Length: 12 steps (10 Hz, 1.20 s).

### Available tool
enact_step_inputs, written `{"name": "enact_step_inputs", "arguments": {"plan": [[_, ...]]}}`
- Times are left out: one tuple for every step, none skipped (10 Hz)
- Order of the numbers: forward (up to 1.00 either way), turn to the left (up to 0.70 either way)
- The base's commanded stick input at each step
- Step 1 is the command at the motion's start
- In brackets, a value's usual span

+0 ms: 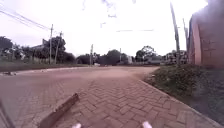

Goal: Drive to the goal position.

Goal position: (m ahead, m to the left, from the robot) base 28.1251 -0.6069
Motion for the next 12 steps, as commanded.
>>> {"name": "enact_step_inputs", "arguments": {"plan": [[0.00,0.00],[0.00,0.00],[0.00,0.00],[0.00,0.00],[0.50,0.00],[0.50,0.00],[0.50,0.00],[0.50,0.00],[0.50,0.00],[0.50,0.00],[0.50,0.00],[0.50,0.00]]}}
